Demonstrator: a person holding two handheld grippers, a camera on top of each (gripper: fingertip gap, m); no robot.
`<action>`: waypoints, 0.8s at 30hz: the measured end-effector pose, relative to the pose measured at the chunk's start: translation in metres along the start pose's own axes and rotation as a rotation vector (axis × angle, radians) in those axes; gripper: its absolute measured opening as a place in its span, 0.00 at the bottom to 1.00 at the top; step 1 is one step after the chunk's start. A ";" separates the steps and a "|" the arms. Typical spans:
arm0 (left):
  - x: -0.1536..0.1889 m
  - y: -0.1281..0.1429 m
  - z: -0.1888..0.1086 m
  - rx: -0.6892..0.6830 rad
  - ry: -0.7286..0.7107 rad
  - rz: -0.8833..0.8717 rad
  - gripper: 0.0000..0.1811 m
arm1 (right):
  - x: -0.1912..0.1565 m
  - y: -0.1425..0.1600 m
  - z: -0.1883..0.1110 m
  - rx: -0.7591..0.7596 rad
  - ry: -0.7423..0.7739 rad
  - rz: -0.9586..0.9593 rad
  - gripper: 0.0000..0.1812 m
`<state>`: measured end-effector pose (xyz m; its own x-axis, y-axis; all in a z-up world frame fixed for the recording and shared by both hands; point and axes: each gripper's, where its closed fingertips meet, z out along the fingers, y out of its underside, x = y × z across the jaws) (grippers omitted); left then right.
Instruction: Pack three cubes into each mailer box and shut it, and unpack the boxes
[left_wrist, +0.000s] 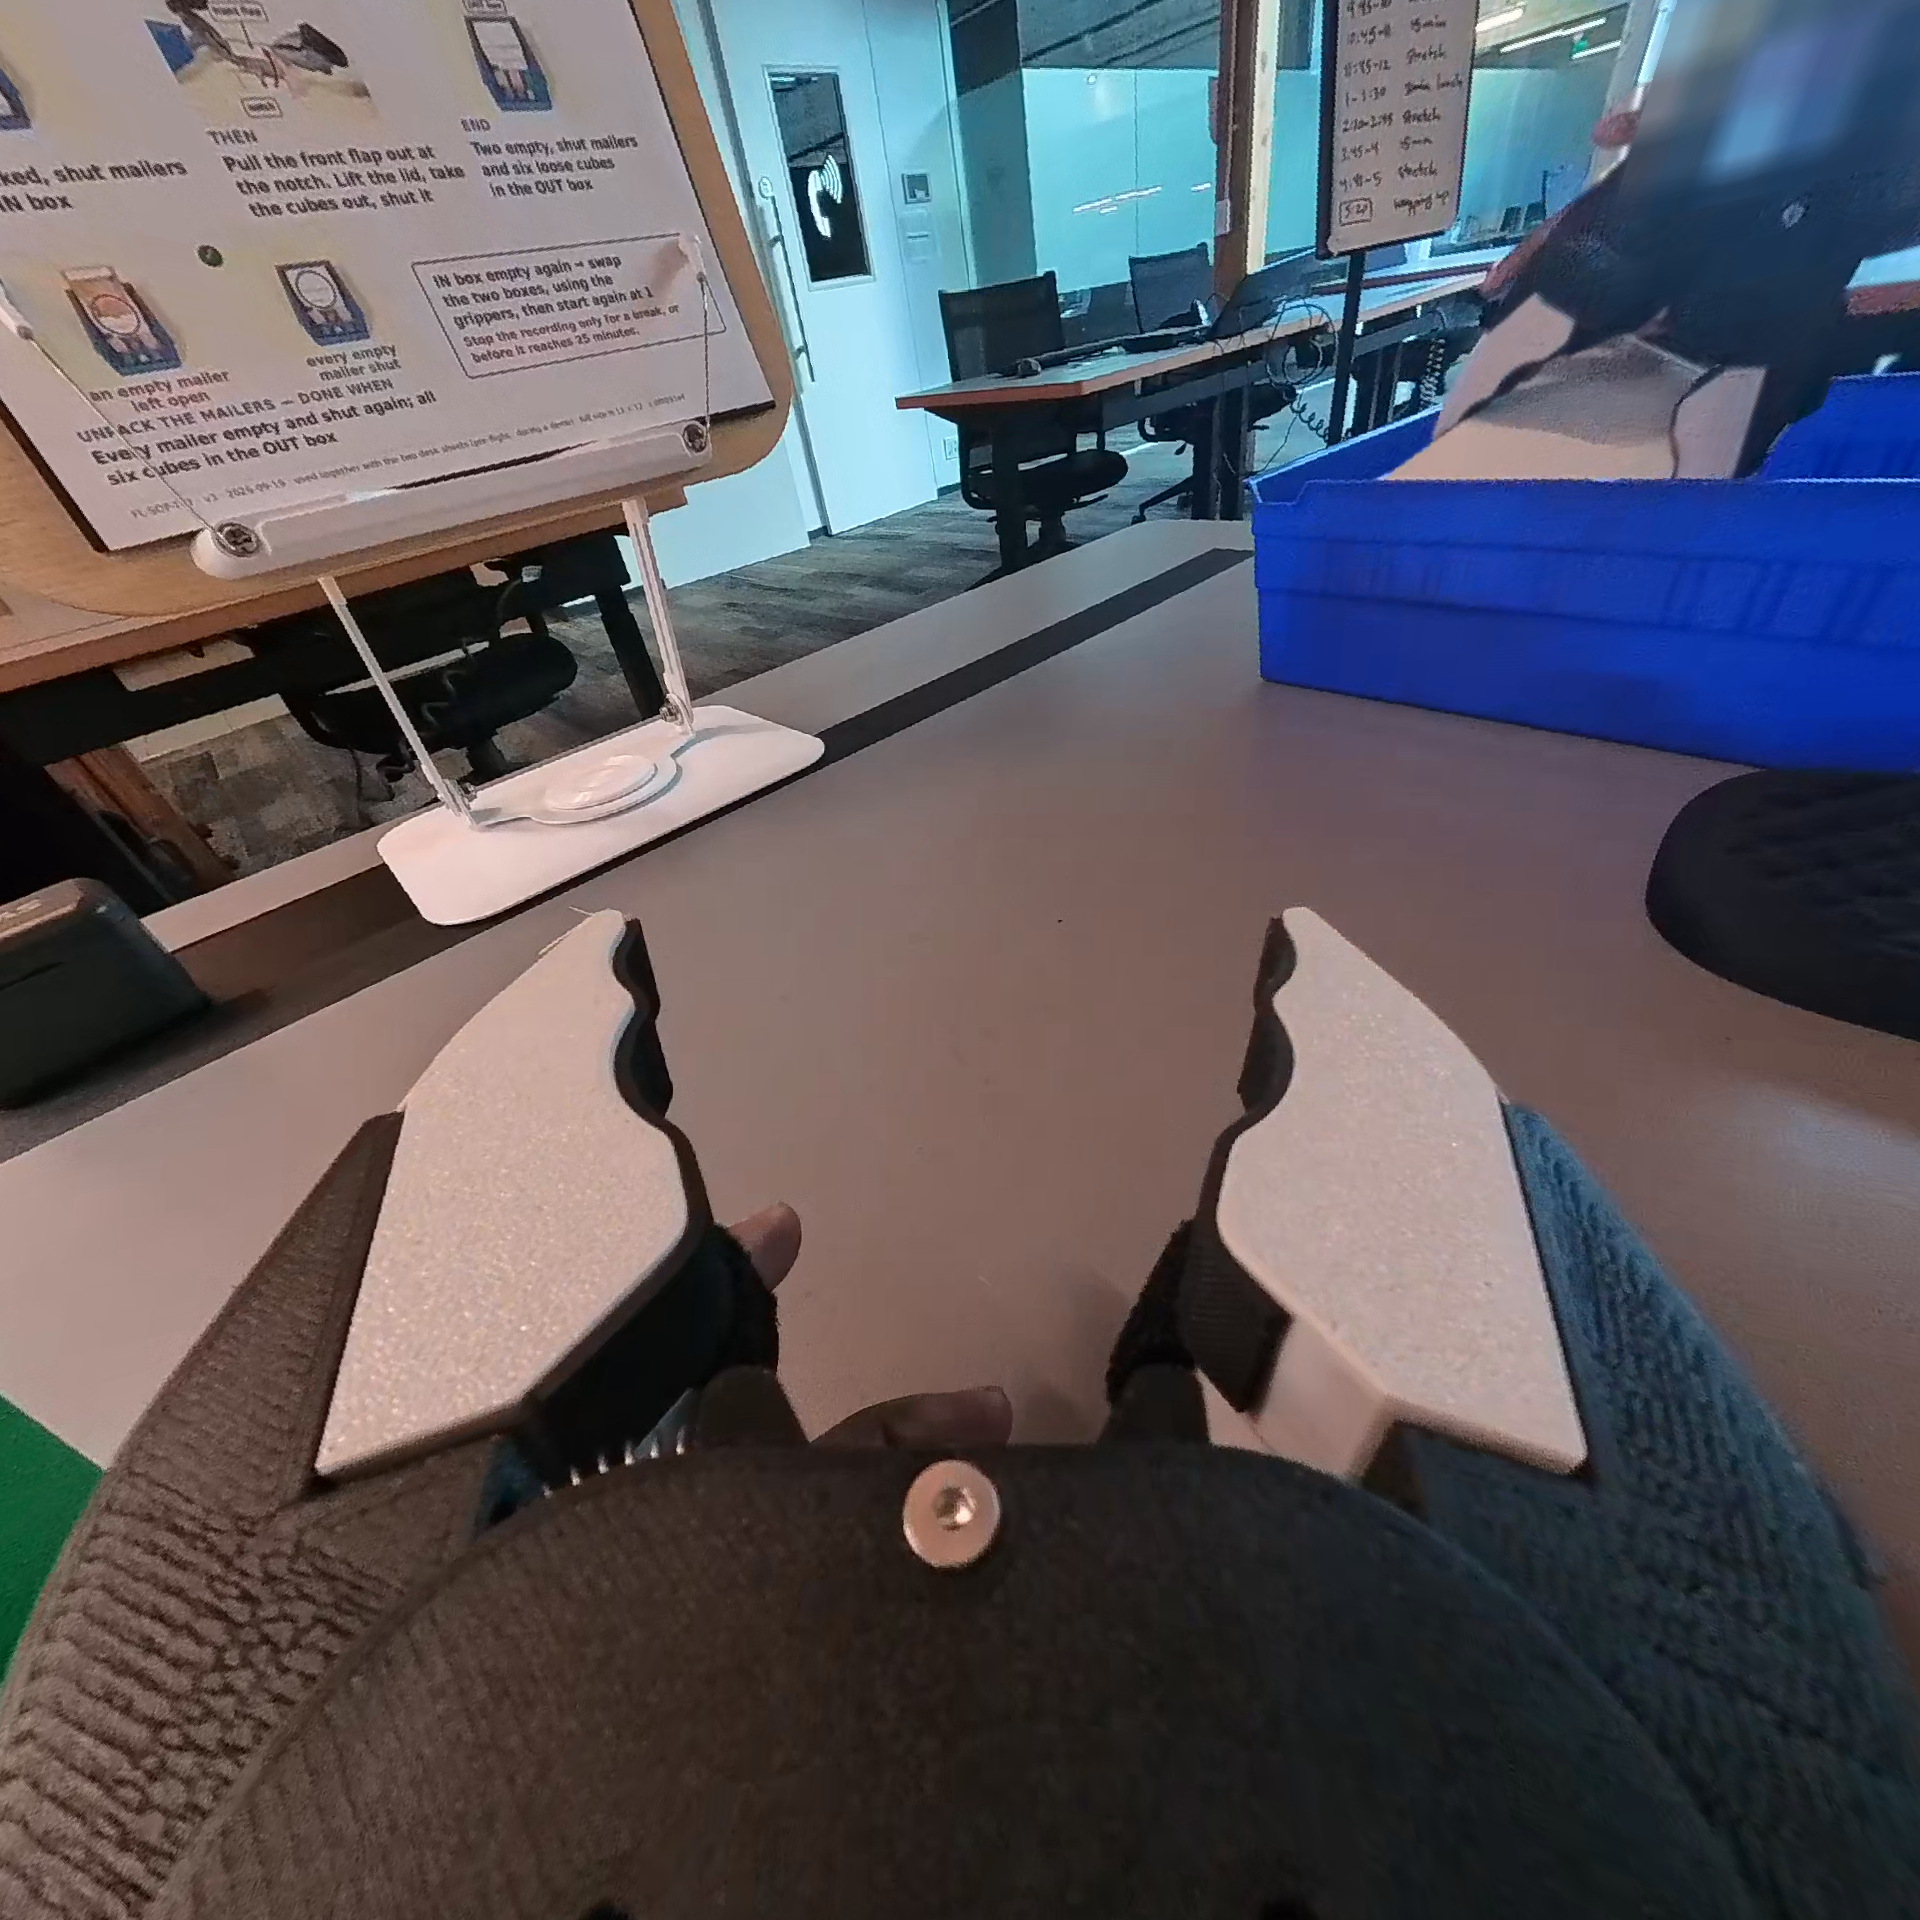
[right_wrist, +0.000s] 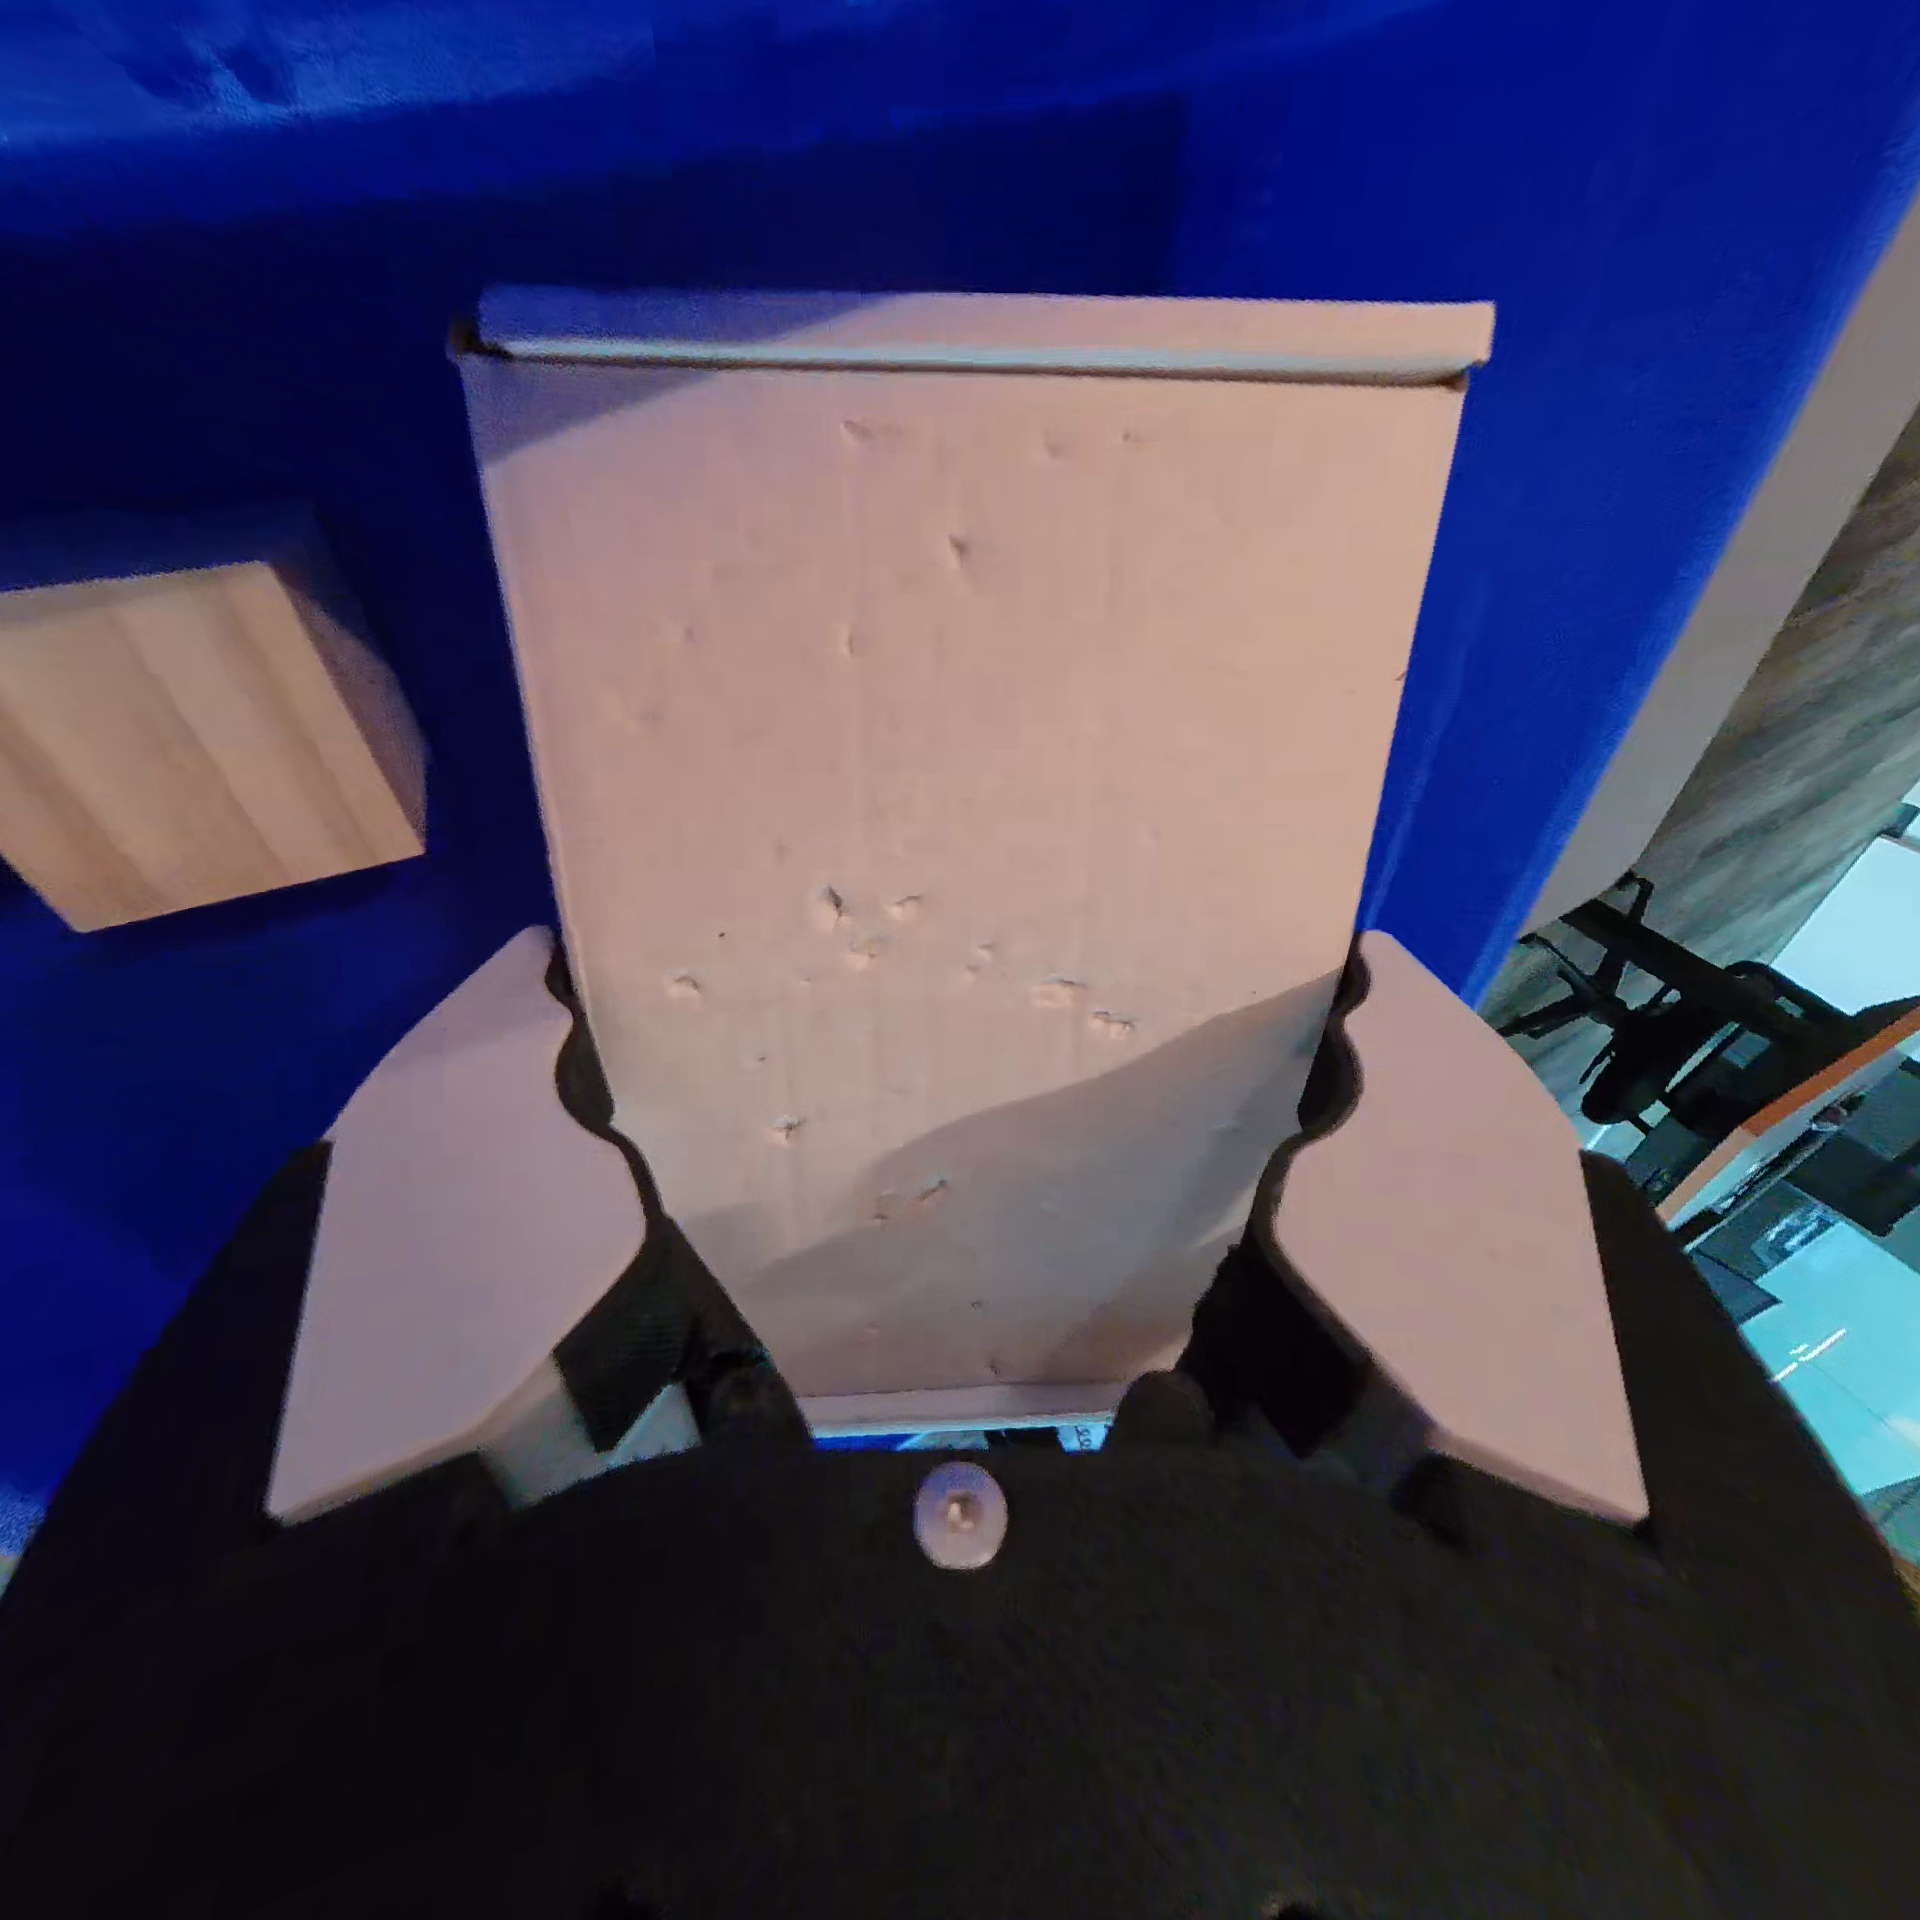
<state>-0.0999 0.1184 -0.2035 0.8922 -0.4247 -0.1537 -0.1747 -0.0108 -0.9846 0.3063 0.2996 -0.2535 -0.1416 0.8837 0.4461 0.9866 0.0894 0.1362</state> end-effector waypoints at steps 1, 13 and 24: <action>0.000 0.000 0.000 -0.001 0.001 0.002 0.60 | 0.000 0.001 0.003 -0.012 -0.002 -0.008 0.73; 0.000 0.001 0.000 -0.003 0.002 0.002 0.60 | 0.010 -0.002 0.022 -0.075 0.064 -0.127 0.72; 0.001 0.001 0.001 -0.005 0.004 0.005 0.60 | 0.014 0.002 0.016 -0.042 0.116 -0.115 0.71</action>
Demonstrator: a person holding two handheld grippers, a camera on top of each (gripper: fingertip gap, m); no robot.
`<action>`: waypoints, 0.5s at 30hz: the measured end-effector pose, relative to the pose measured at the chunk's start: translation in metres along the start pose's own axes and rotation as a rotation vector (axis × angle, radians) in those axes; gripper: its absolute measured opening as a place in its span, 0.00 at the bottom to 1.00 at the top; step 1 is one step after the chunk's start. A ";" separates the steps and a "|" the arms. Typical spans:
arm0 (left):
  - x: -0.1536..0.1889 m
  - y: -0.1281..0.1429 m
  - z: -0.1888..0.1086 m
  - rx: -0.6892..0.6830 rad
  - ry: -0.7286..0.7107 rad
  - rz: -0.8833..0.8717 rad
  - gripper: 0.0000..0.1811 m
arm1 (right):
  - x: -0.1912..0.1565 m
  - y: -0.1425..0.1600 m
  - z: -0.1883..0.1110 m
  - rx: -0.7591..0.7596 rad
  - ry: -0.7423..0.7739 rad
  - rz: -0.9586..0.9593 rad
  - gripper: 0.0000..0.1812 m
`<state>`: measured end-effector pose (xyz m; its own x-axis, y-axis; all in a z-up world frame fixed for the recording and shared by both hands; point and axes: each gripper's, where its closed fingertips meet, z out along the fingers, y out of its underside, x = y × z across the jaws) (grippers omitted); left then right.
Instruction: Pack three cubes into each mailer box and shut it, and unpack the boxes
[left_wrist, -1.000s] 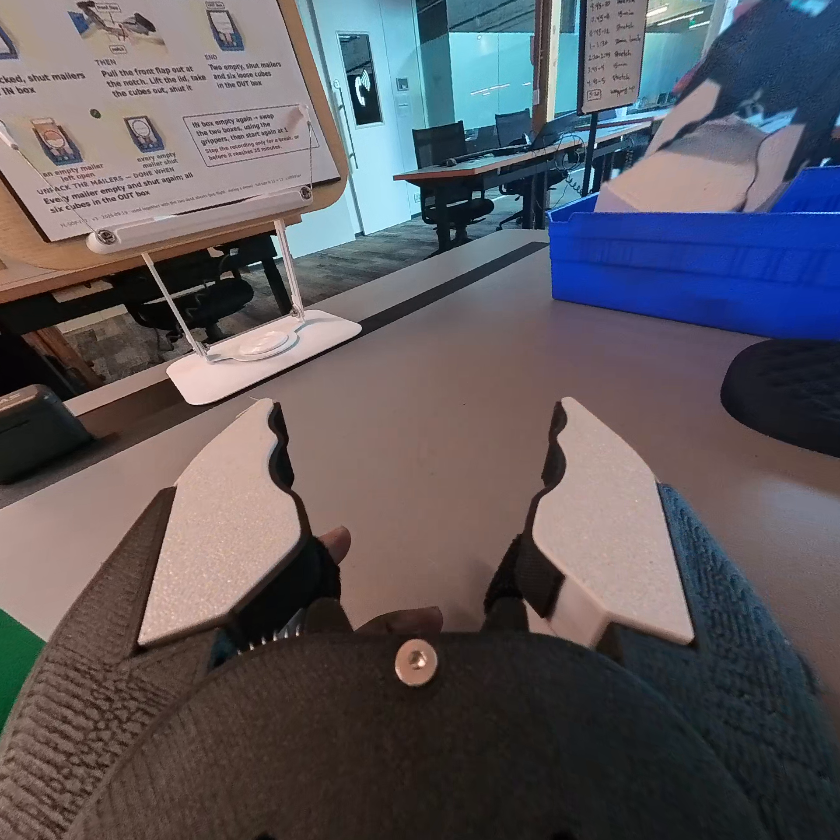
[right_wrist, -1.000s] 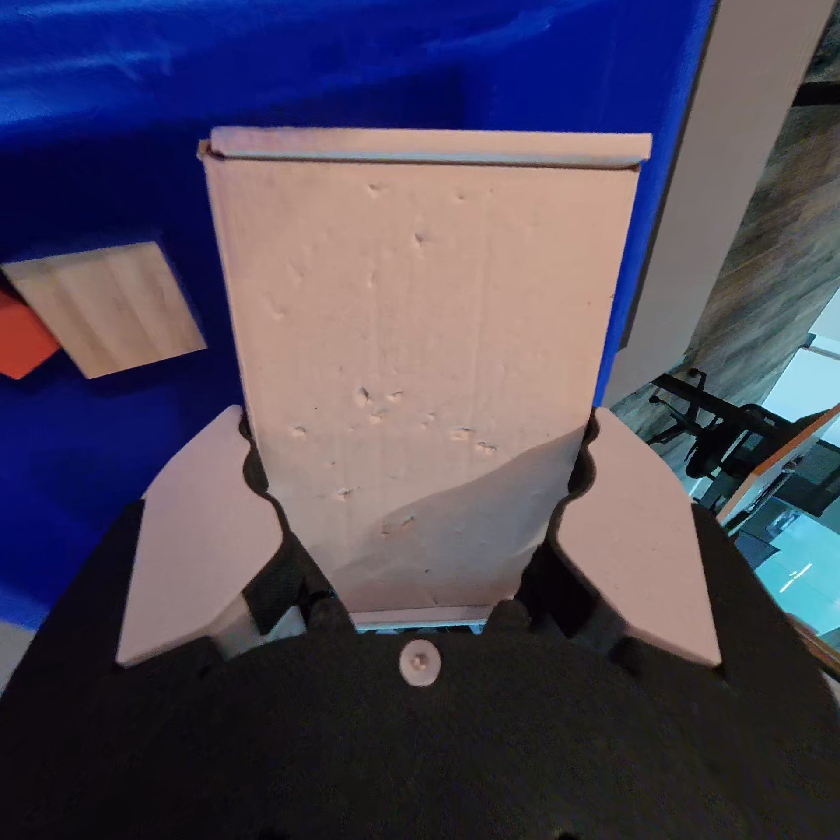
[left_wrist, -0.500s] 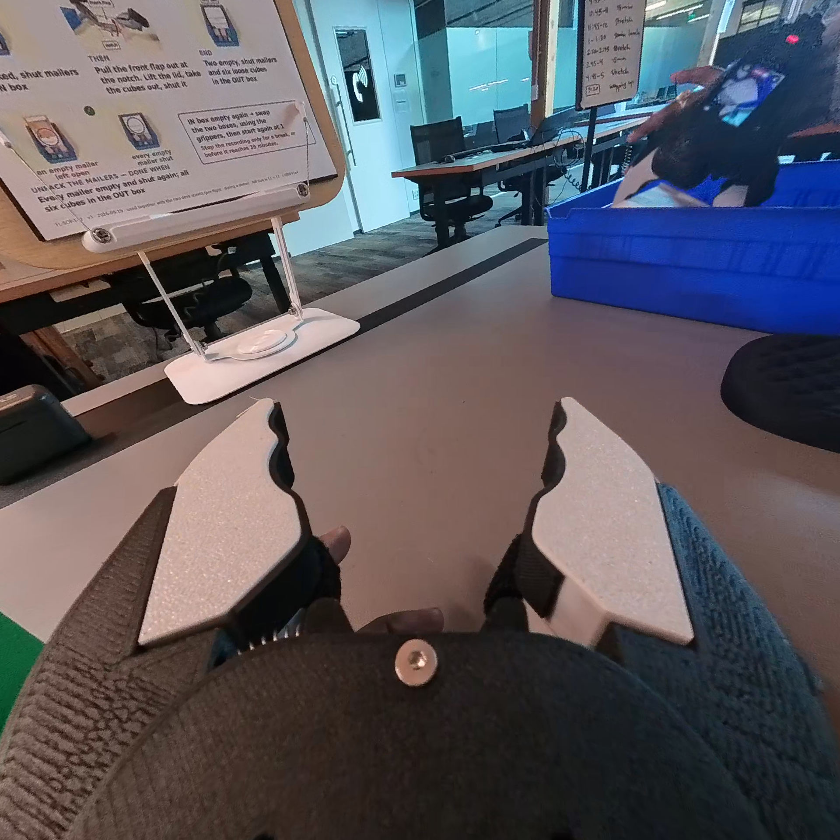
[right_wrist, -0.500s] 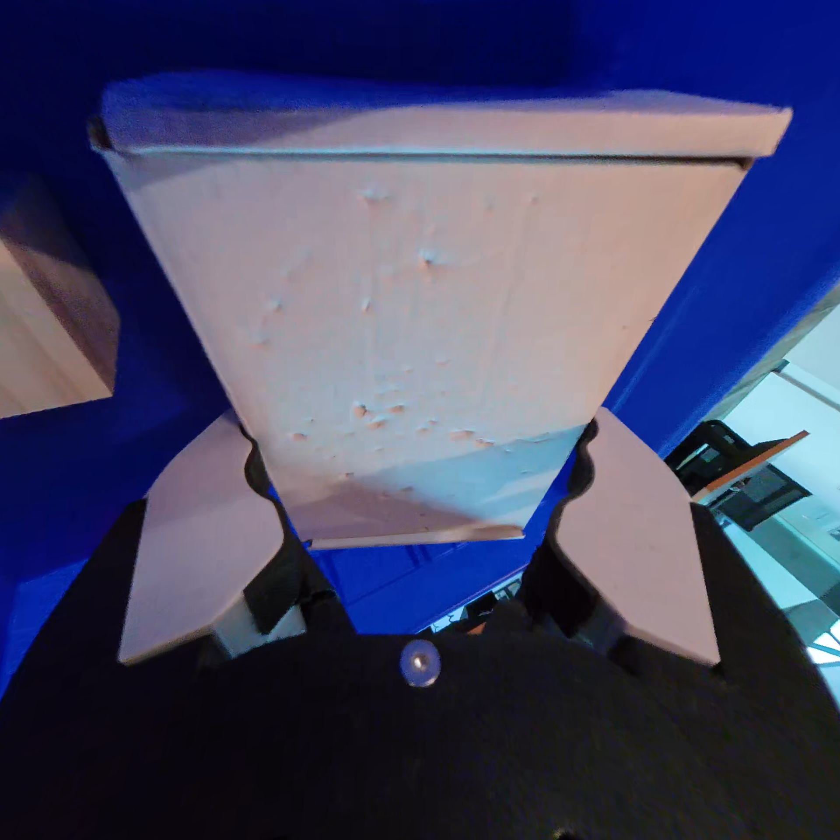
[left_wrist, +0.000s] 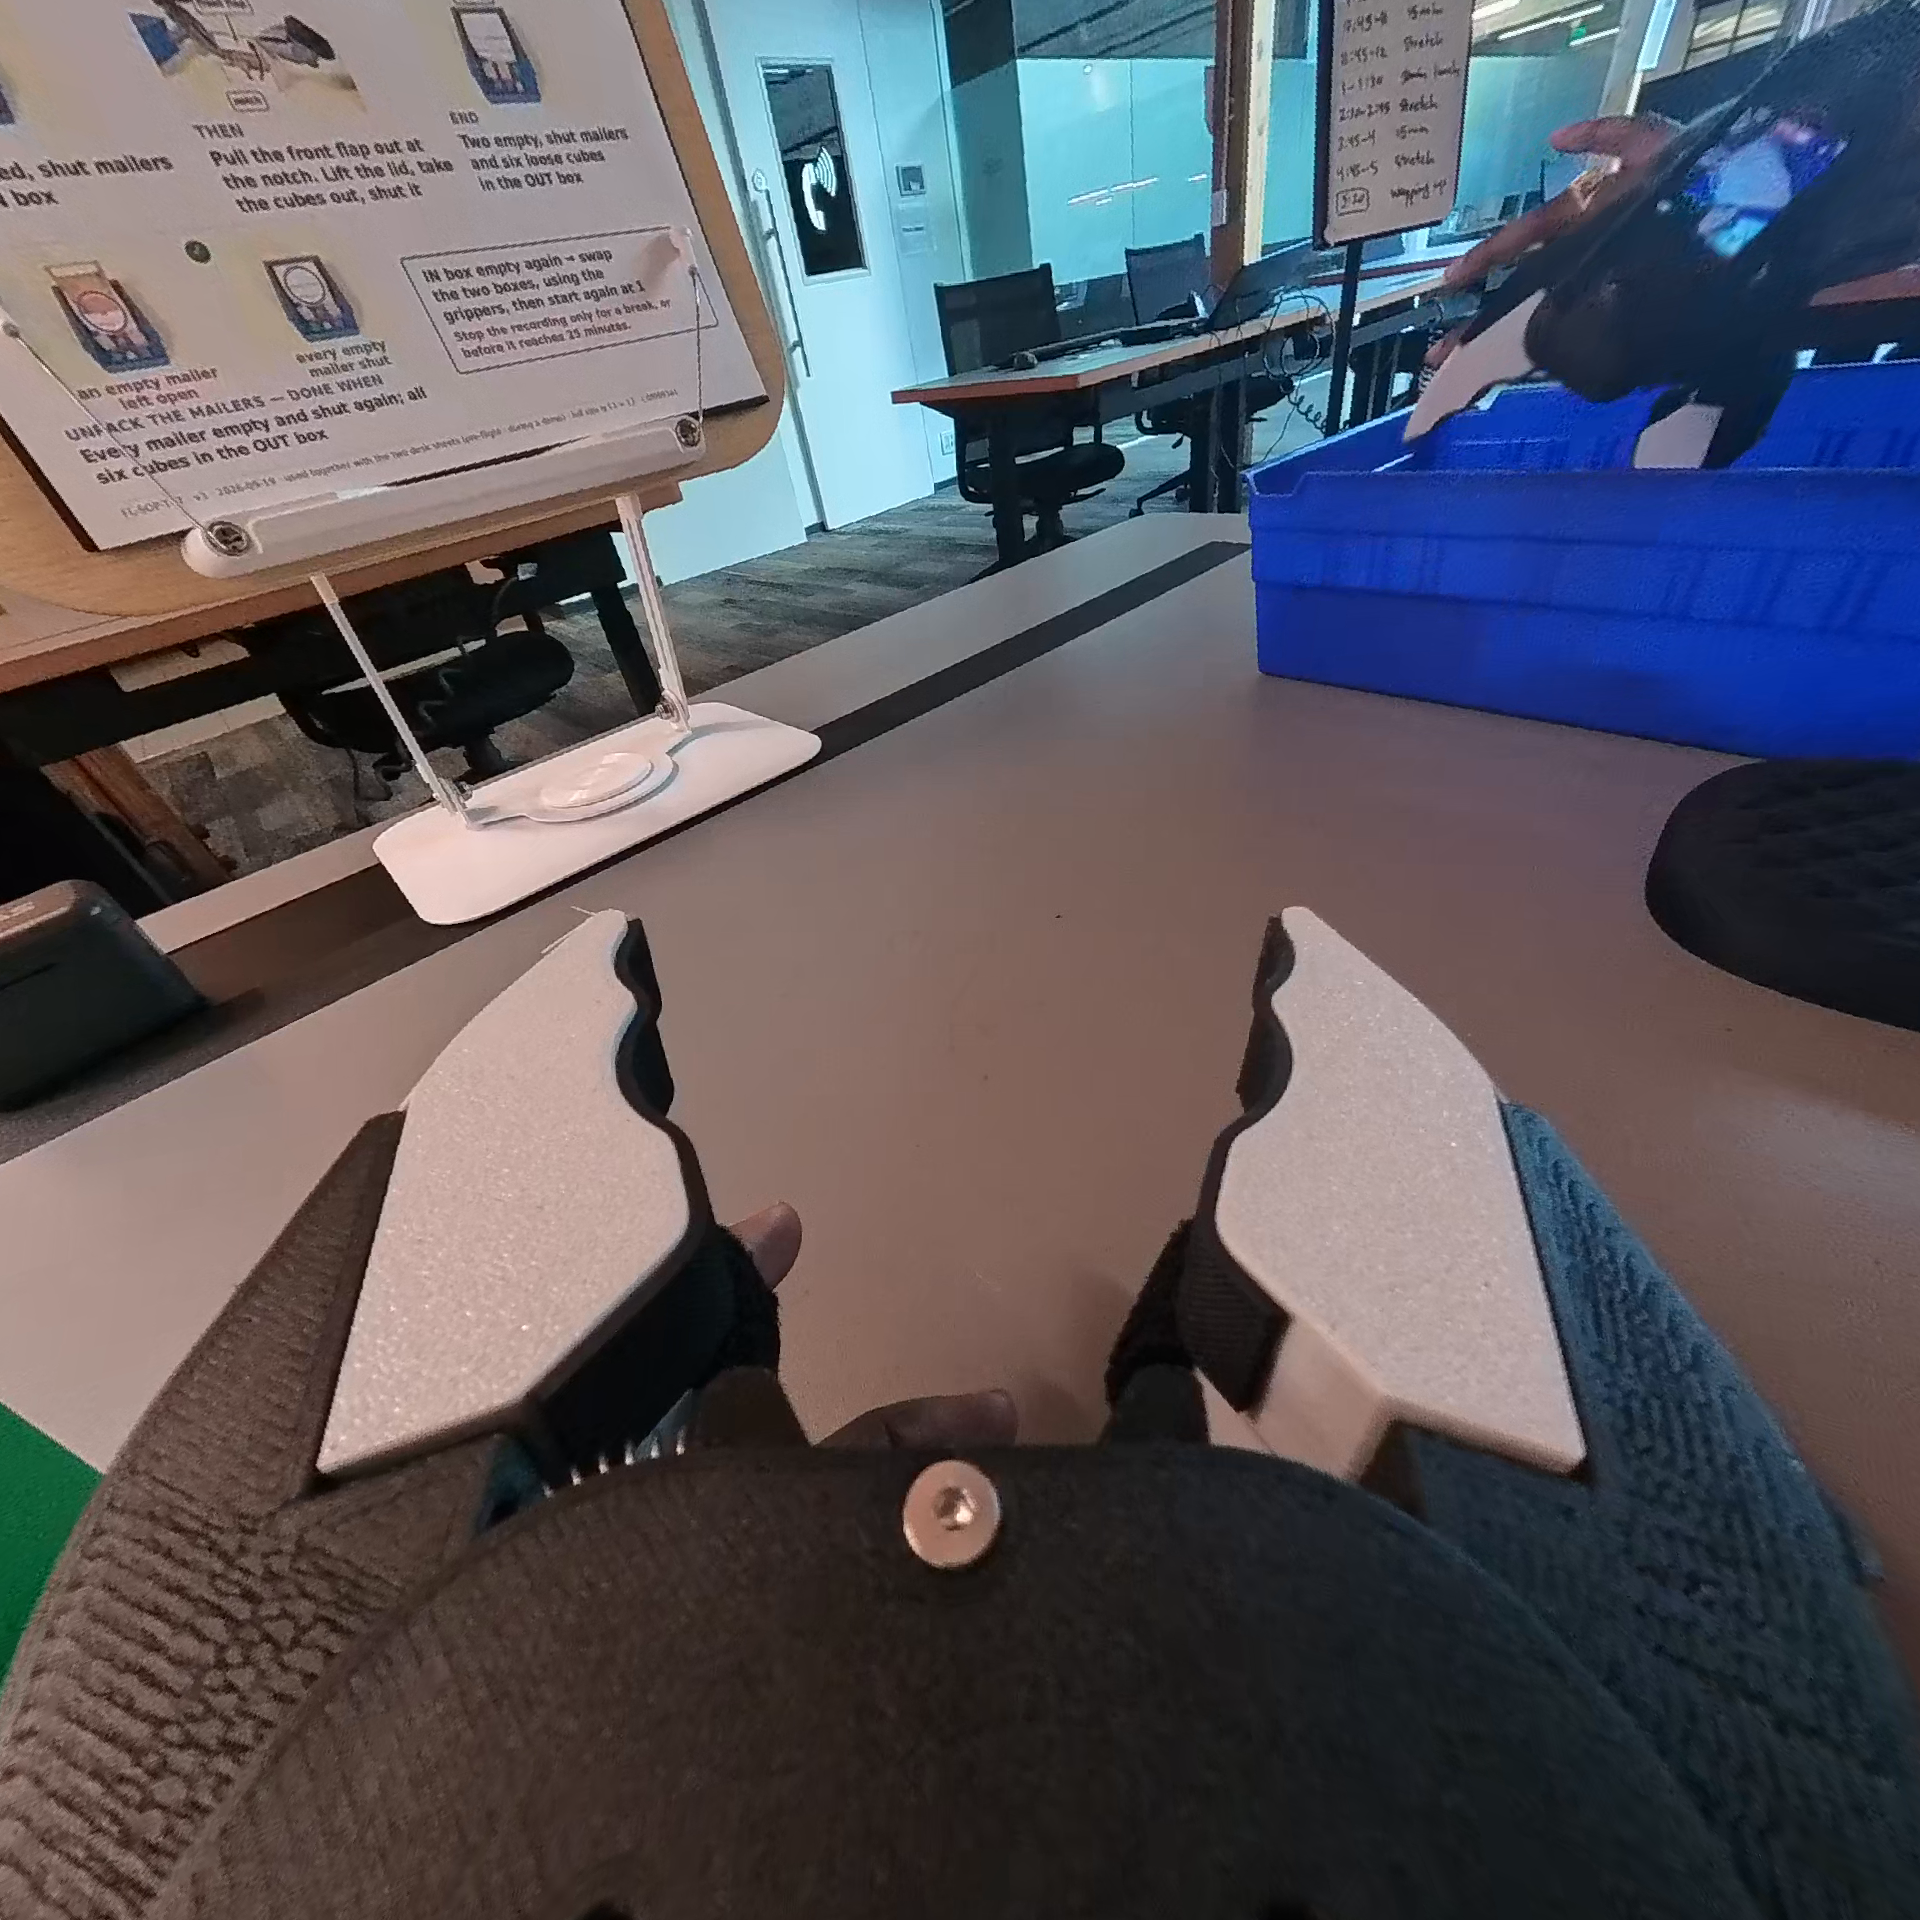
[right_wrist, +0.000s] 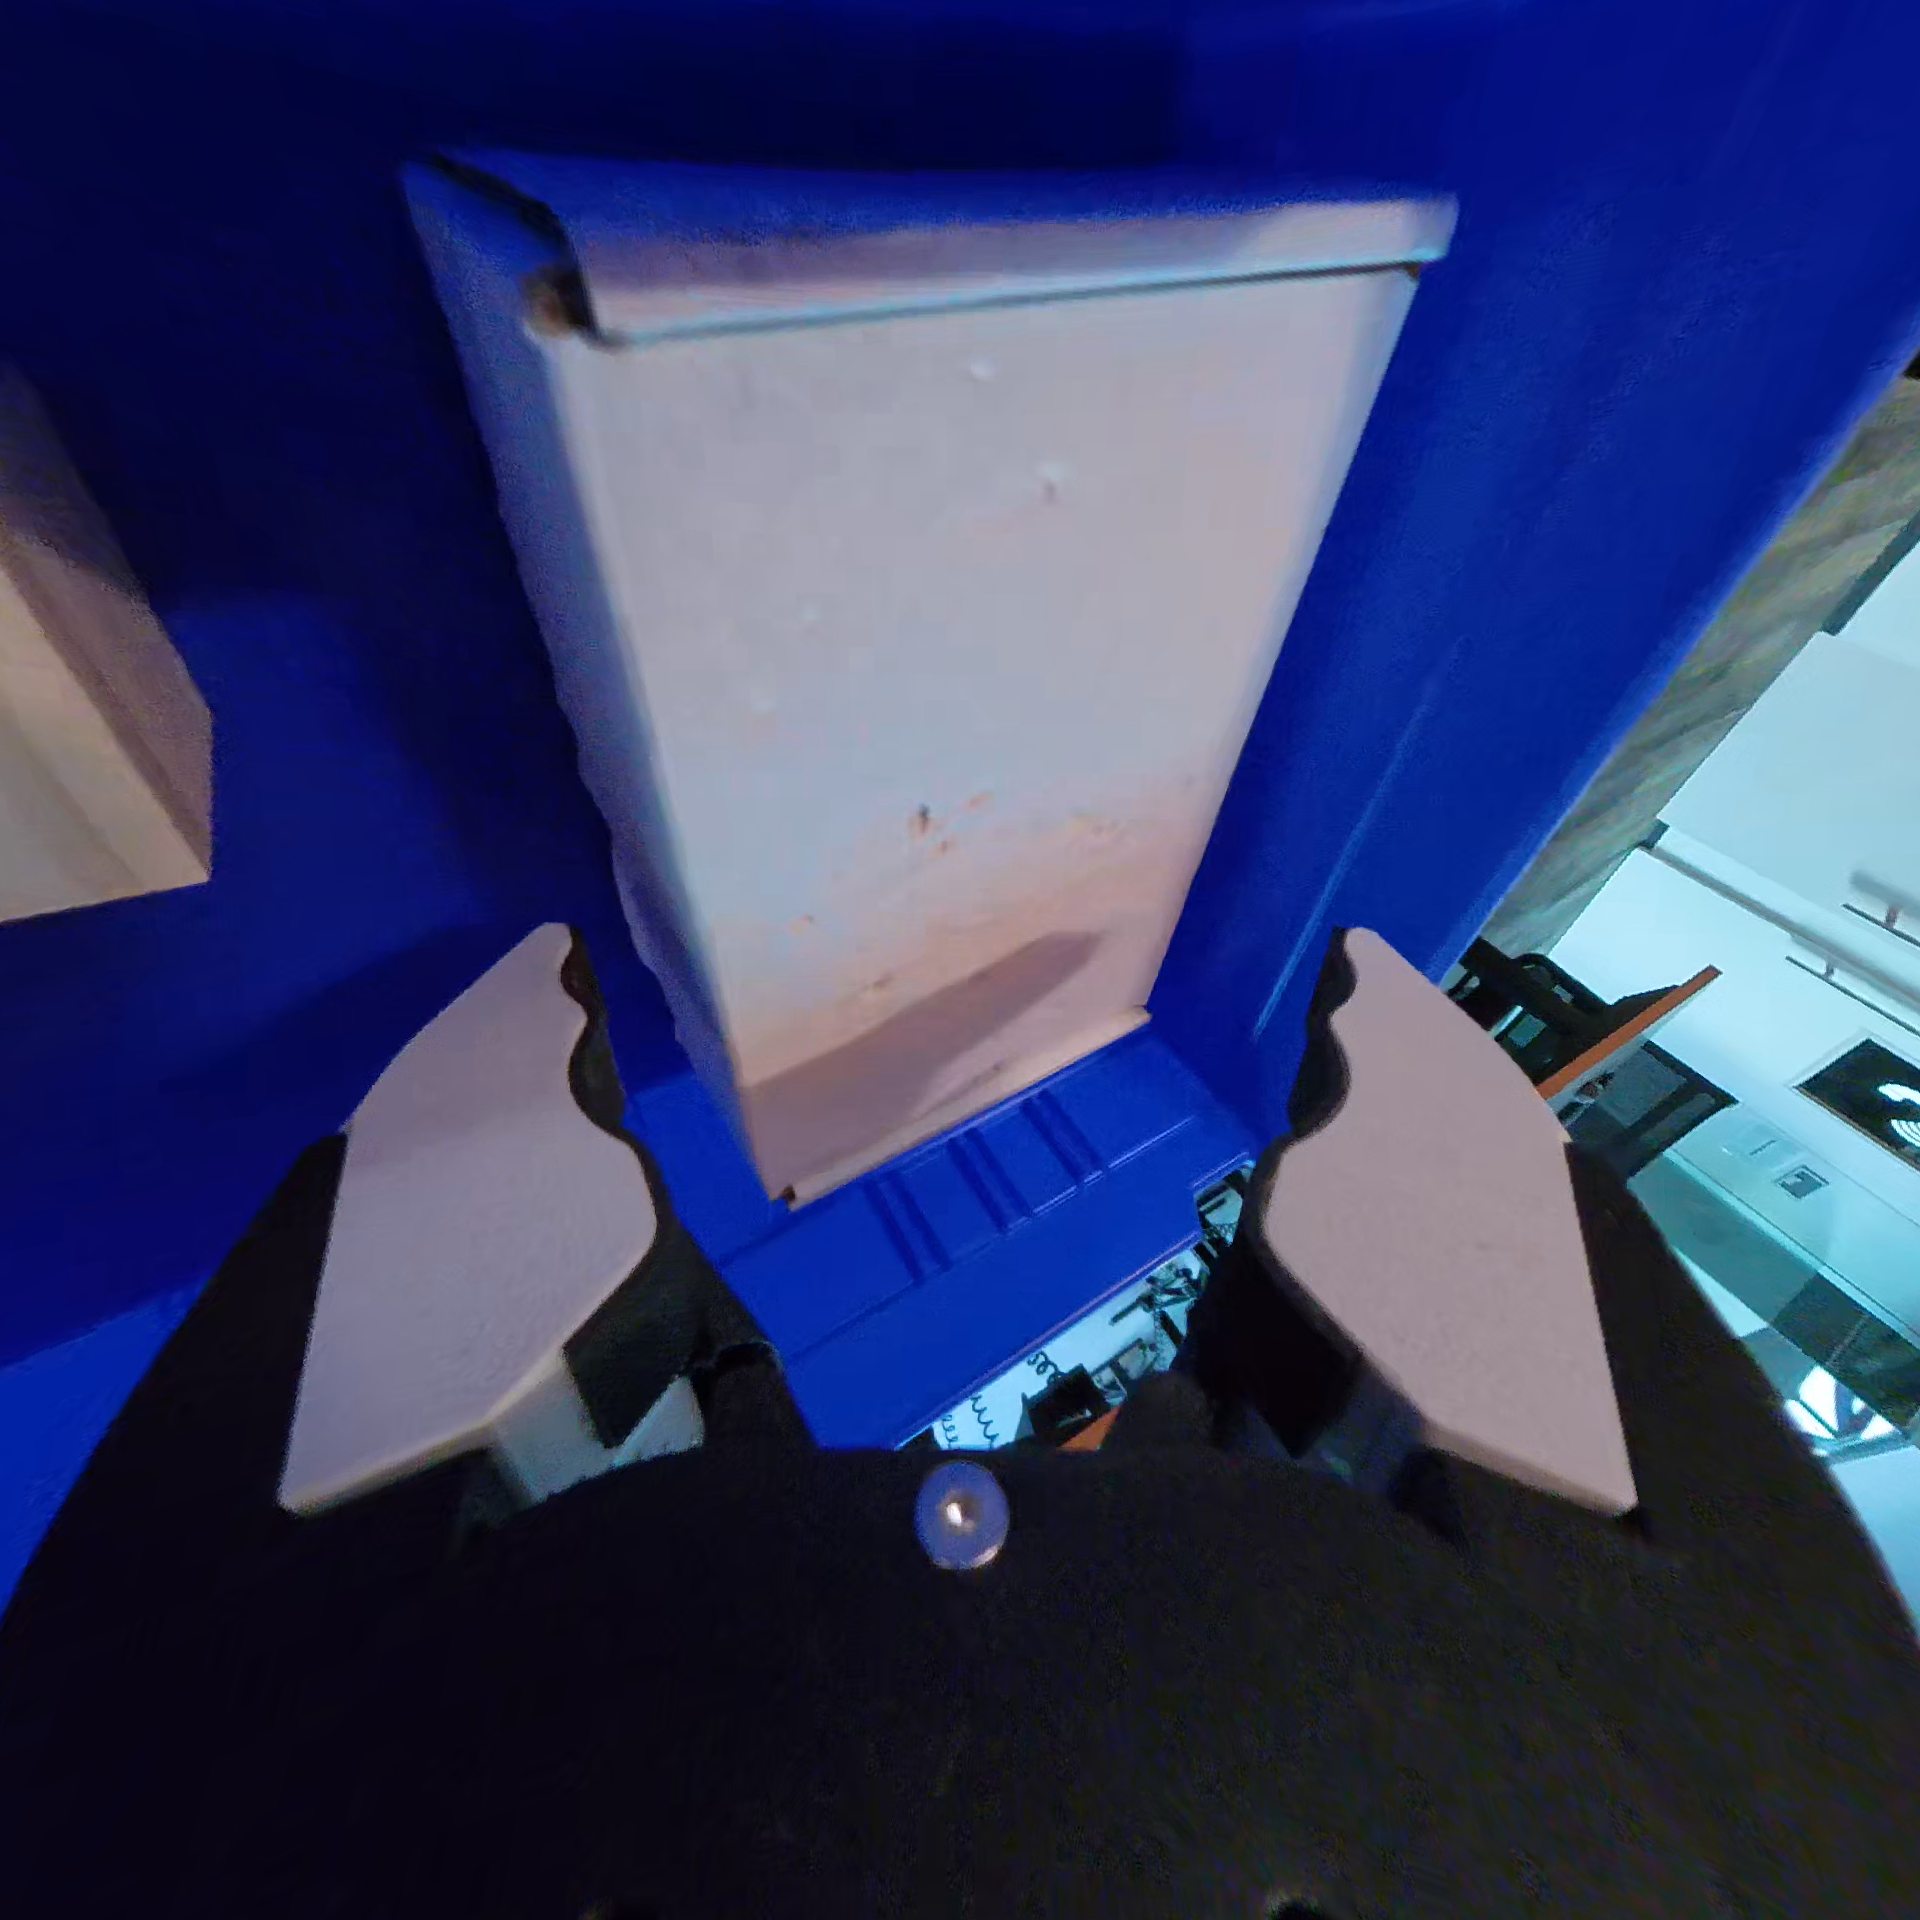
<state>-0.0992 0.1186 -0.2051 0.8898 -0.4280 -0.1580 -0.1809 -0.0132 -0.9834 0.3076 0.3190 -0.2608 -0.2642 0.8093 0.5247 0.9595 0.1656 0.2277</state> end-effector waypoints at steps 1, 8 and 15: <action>0.000 0.000 0.000 0.000 0.000 0.001 0.60 | 0.000 0.001 -0.001 0.000 0.002 0.006 0.71; 0.000 0.000 0.000 -0.003 -0.001 0.005 0.60 | 0.011 -0.006 -0.021 0.149 0.083 0.125 0.58; 0.001 0.001 0.001 -0.006 -0.002 0.017 0.60 | 0.002 -0.002 -0.017 0.153 0.117 0.112 0.52</action>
